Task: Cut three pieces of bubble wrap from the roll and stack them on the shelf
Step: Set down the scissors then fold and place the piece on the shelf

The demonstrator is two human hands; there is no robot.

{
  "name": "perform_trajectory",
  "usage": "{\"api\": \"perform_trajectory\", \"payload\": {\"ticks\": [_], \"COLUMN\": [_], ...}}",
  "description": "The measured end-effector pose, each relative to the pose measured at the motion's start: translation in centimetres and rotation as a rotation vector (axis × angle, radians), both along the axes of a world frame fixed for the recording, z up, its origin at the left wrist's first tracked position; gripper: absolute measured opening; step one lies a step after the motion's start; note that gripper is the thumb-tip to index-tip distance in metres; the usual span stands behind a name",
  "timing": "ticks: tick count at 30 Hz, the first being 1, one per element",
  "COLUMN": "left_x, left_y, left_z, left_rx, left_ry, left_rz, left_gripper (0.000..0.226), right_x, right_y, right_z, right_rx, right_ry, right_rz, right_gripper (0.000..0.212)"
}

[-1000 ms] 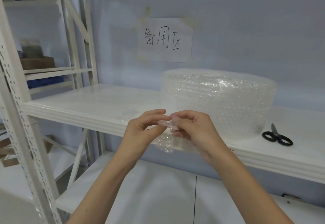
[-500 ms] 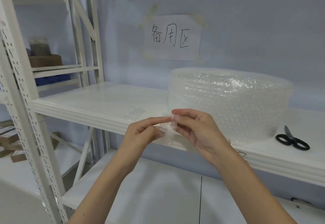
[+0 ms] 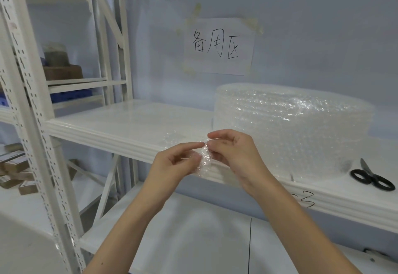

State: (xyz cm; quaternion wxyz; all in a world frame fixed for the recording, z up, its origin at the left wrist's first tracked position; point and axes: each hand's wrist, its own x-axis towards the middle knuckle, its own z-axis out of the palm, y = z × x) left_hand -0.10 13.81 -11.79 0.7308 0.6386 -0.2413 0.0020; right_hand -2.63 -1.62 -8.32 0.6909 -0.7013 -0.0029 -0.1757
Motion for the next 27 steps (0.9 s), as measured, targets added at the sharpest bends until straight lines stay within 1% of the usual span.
{"api": "perform_trajectory", "payload": {"ticks": [3, 5, 8, 11, 15, 18, 23, 27], "left_x": [0.9, 1.8, 3.5, 5.6, 8.1, 9.7, 11.9, 12.8], "left_y": [1.0, 2.0, 3.9, 5.7, 7.2, 7.5, 7.5, 7.3], "left_z": [-0.1, 0.0, 0.3, 0.8, 1.0, 0.7, -0.2, -1.0], "left_rx": [-0.035, -0.032, -0.023, -0.006, 0.102, 0.141, 0.218, 0.296], "left_ry": [0.057, 0.078, 0.091, 0.103, 0.06, 0.024, 0.025, 0.027], "left_rz": [0.054, 0.09, 0.168, 0.273, 0.419, 0.473, 0.569, 0.612], "left_gripper": [0.037, 0.039, 0.029, 0.021, 0.013, 0.01, 0.005, 0.009], "right_x": [1.7, 3.1, 5.5, 7.9, 11.4, 13.8, 16.0, 16.9], "right_y": [0.9, 1.6, 2.9, 4.3, 5.9, 6.9, 7.2, 6.7], "right_z": [0.4, 0.8, 1.4, 1.8, 2.0, 1.8, 1.3, 0.6], "right_rx": [-0.063, -0.082, -0.101, -0.179, -0.265, -0.354, -0.53, -0.636], "right_ry": [0.0, -0.007, -0.016, -0.02, -0.022, -0.037, -0.075, -0.046], "right_rz": [0.002, 0.016, 0.045, 0.062, 0.037, -0.006, -0.097, -0.135], "right_gripper": [0.018, 0.017, 0.015, 0.012, 0.013, 0.01, 0.011, 0.017]}}
